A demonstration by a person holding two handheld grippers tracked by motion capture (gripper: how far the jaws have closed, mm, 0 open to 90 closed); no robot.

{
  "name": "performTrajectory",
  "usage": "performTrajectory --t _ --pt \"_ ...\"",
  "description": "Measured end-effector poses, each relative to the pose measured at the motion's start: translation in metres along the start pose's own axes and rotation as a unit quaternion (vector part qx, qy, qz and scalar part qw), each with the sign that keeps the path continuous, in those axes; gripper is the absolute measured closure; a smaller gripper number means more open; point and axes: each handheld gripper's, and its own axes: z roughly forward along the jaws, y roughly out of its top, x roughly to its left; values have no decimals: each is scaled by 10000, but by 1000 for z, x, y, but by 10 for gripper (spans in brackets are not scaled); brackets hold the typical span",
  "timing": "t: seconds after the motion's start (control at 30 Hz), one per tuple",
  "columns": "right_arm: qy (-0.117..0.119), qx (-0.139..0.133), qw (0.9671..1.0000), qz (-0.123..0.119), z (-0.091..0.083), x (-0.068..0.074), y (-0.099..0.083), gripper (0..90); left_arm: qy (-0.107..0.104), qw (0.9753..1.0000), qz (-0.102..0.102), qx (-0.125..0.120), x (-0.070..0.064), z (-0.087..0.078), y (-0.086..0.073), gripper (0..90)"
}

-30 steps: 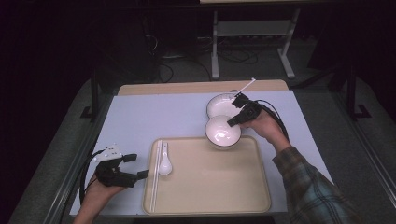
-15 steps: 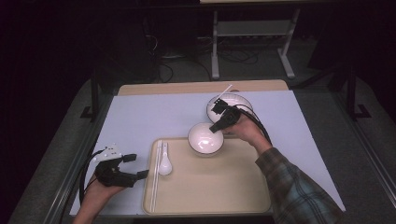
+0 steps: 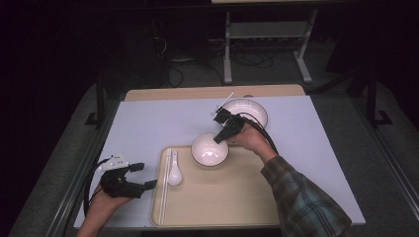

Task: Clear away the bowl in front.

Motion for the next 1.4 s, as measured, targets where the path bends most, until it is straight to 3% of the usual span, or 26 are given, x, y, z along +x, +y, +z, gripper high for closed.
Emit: performTrajectory --t 0.5,0.7,0.93,1.0,1.1,1.4 --pt "2 9 10000 -80 5 -4 0 803 0 10000 15 16 0 0 0 137" --pt "-38 -186 9998 -89 -5 -6 -2 660 1 10000 13 17 0 0 0 137" --pt "-25 -633 9980 -38 -29 -8 -8 378 2 10000 8 10 0 0 0 137" --pt "-35 -783 9969 11 -36 -10 -10 335 0 10000 15 16 0 1 0 137" --pt "-54 -981 9951 124 -47 -15 -14 318 -2 10000 20 20 0 1 0 137" --pt "-328 -1131 9925 326 -59 -30 -24 291 -1 10000 16 12 0 0 0 137"
